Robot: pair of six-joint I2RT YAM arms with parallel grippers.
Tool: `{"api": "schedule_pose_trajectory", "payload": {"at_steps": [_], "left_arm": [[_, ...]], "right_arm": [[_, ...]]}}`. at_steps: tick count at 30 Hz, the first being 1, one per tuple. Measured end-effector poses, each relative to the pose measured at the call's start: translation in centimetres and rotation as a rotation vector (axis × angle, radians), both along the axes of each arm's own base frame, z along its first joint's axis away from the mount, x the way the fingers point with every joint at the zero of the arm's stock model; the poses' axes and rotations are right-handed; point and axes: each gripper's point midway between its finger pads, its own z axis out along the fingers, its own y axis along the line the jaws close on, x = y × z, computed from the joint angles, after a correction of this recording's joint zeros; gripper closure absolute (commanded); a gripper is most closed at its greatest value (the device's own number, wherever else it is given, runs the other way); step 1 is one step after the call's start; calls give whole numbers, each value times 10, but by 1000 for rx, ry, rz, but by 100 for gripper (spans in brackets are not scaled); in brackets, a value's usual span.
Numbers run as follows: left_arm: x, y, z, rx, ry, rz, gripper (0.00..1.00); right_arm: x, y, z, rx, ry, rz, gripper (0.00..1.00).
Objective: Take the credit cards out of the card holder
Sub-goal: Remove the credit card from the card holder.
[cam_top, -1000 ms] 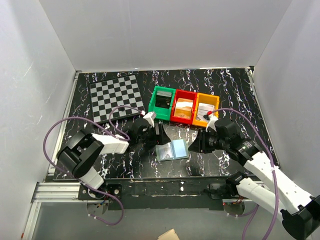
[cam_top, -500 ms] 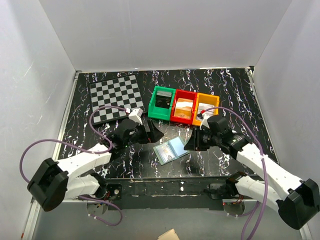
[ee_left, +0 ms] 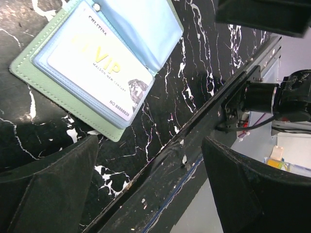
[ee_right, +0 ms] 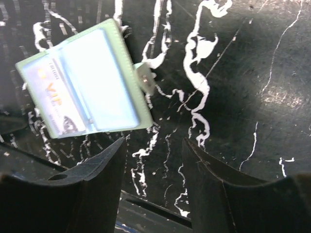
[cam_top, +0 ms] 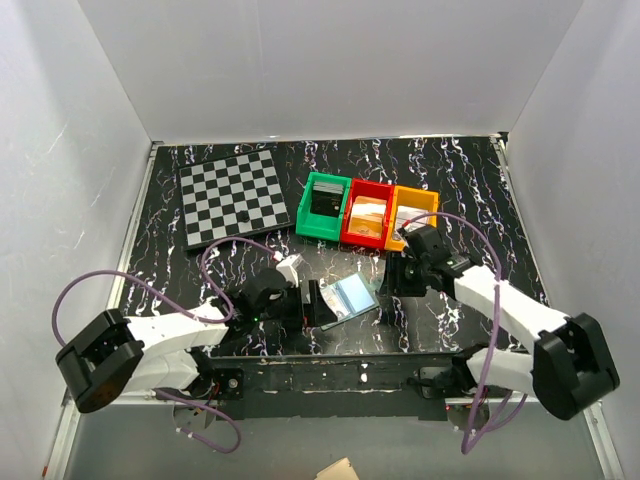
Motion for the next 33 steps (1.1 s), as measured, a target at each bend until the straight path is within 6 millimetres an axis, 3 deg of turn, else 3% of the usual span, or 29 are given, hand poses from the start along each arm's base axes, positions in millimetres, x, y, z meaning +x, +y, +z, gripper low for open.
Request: {"api": "schedule_pose_trajectory", "payload": {"at_steps": [6, 16, 19, 23, 26, 33], "left_arm": [[-2, -5, -3, -7, 12, -14, 13], [-9, 3, -2, -33, 10, -4, 12], [-9, 3, 1, -45, 2, -4, 12], [-9, 3, 3, -50, -3, -4, 12], [-9, 3, 3, -48, -1, -4, 12], [-9, 5, 9, -58, -12, -1, 12]], "right_arm": [[11, -6, -23, -79, 60, -5, 49], [28, 7, -23, -52, 45, 14, 48], [33, 12, -24, -44, 44, 19, 57], [37, 15, -29, -47, 58, 28, 83], [39, 16, -33, -50, 64, 29, 96], [38, 16, -31, -39, 49, 24, 99]]}}
